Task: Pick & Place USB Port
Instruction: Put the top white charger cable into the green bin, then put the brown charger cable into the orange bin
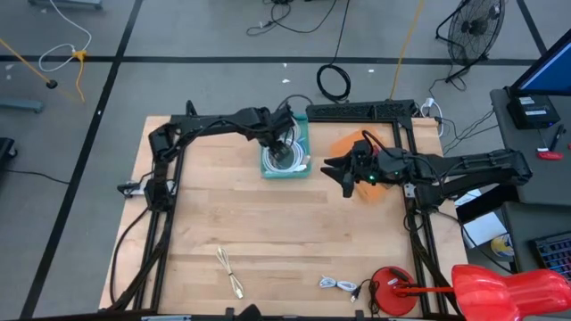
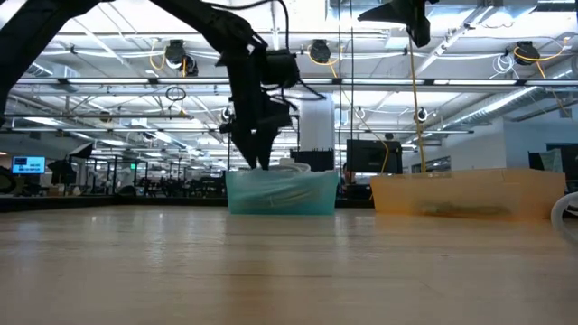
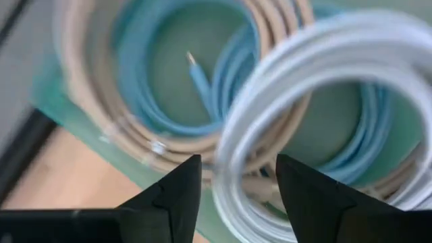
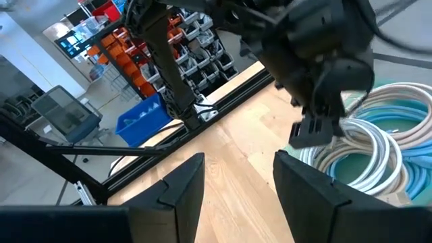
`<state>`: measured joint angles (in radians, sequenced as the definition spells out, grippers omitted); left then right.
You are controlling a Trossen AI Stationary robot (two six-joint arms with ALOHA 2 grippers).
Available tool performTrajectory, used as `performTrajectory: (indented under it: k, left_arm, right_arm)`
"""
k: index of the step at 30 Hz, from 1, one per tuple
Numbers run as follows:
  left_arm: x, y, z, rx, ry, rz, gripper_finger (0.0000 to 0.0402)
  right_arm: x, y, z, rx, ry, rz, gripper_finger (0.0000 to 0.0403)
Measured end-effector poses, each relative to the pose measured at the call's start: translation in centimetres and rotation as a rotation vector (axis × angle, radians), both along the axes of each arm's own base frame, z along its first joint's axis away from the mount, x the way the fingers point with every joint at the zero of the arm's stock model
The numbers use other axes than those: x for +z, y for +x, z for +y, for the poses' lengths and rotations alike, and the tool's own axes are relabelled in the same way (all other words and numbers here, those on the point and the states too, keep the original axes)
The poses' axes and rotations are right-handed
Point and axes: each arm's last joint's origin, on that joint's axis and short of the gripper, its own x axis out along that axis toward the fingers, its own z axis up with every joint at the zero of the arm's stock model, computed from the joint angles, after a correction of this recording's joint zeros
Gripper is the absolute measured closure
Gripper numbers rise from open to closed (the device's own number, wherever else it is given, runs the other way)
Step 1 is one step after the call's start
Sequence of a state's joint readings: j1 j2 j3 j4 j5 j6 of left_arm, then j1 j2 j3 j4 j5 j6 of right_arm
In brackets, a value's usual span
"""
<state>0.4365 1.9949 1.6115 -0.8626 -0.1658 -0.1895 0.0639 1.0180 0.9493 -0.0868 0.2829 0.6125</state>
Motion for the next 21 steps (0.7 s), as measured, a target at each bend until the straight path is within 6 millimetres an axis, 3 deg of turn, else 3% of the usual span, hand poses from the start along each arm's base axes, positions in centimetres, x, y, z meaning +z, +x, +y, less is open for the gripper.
performTrajectory:
  k: [7, 12, 15, 21]
  left_arm:
    - [4.7, -1.2, 0.3, 0.037, 0.105, -0.160, 0.0214]
    - [8.2, -3.0, -0.3, 0.114, 0.012, -0.302, 0.0215]
    - [10.1, -3.6, -2.5, 0.115, -0.109, -0.383, 0.0215]
    - [12.3, -3.7, -10.4, 0.099, -0.261, -0.404, 0.0215]
  right_arm:
    - [0.0, 0.0, 0.0, -0.001, 0.001, 0.000, 0.0234]
    - [0.1, -0.1, 0.0, -0.003, 0.013, -0.008, 0.0234]
    - [0.2, -0.3, 0.0, -0.003, 0.015, -0.012, 0.0234]
    - [0.0, -0.8, 0.0, 0.006, -0.004, 0.035, 0.0234]
